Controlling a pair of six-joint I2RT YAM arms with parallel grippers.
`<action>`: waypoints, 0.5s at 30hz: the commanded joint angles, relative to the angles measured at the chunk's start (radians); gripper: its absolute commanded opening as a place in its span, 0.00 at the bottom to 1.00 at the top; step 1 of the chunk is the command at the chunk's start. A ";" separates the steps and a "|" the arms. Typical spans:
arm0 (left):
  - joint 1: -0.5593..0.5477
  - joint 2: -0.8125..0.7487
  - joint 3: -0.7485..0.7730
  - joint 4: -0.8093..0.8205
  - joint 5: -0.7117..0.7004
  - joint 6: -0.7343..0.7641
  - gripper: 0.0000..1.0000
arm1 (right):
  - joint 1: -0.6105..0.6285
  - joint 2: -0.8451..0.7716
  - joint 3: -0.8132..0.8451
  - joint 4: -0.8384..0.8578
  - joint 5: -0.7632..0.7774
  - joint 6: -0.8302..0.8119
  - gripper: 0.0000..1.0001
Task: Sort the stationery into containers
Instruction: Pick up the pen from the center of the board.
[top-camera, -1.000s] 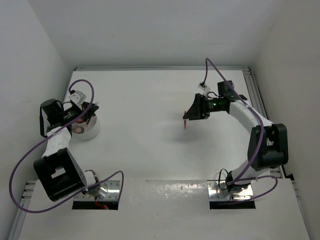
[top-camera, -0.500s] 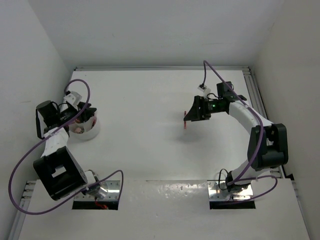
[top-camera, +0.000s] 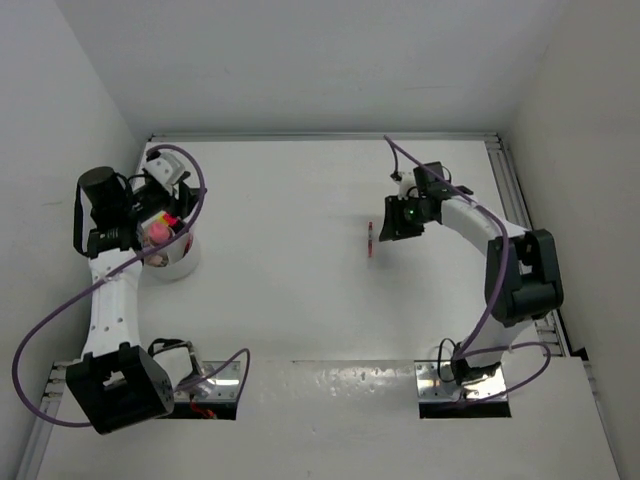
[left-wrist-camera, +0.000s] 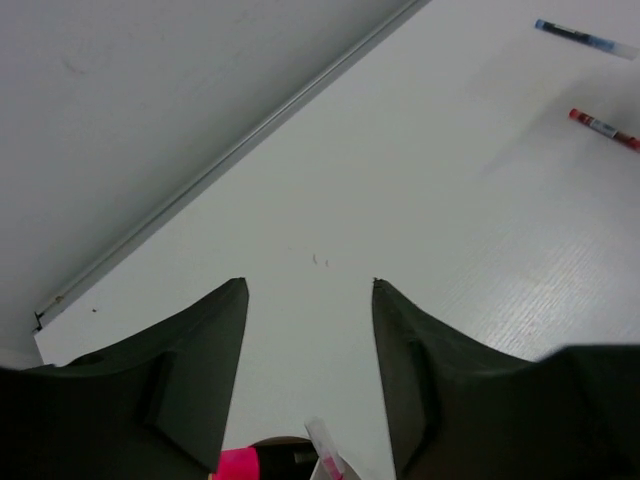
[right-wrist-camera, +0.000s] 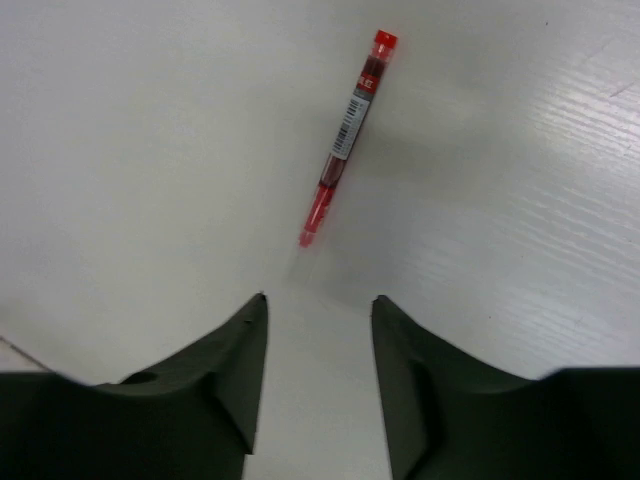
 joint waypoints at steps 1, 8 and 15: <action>-0.054 -0.017 0.036 -0.084 -0.129 -0.020 0.62 | 0.081 0.054 0.067 0.044 0.192 0.075 0.48; -0.146 -0.047 0.032 -0.117 -0.245 -0.011 0.64 | 0.172 0.209 0.194 0.055 0.366 0.157 0.51; -0.182 -0.073 0.026 -0.125 -0.295 -0.008 0.65 | 0.202 0.315 0.251 0.077 0.465 0.177 0.48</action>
